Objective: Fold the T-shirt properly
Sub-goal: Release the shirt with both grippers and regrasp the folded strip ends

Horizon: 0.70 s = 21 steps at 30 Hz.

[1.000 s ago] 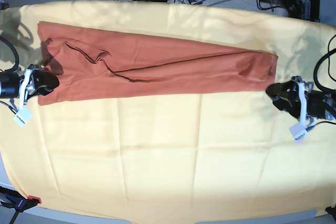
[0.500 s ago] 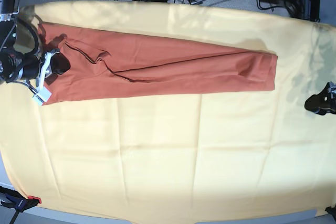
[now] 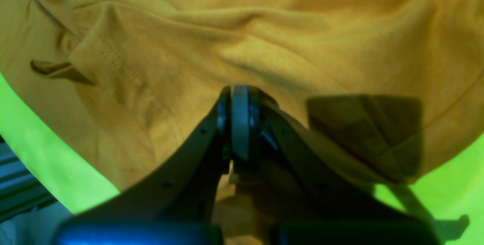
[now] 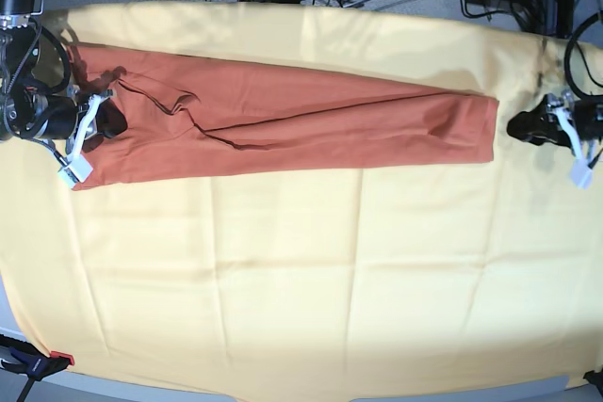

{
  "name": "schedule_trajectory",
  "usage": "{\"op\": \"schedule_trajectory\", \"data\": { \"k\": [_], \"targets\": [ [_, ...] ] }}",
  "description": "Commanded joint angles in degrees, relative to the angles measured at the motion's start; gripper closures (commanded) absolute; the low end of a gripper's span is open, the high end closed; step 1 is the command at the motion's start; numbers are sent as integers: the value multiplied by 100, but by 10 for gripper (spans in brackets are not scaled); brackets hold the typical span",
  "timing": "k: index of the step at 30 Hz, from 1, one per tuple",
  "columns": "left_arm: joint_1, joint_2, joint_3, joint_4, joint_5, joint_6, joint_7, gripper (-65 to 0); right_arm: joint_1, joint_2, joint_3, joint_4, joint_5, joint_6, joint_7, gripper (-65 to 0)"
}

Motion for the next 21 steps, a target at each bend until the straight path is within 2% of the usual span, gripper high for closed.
{"op": "schedule_trajectory", "data": {
  "k": [1, 7, 13, 17, 19, 21],
  "targets": [
    [-96, -79, -68, 66, -76, -28, -118, -329, 48, 90, 72, 50, -50, 1, -4, 0],
    [-79, 420, -52, 66, -81, 20, -55, -350, 46, 90, 258, 50, -48, 1, -22, 0],
    [-81, 658, 92, 68, -1056, 31, 614, -349, 48, 90, 317, 50, -48, 1, -22, 0],
    [-83, 750, 111, 68, -1144, 28, 680, -348, 48, 90, 317, 50, -46, 1, -22, 0],
    [-83, 785, 111, 68, -1144, 4, 675, -319, 48, 90, 317, 50, -46, 1, -22, 0],
    [-83, 793, 109, 68, -1144, 4, 634, -217, 48, 90, 317, 50, -48, 1, -22, 0]
  ]
}}
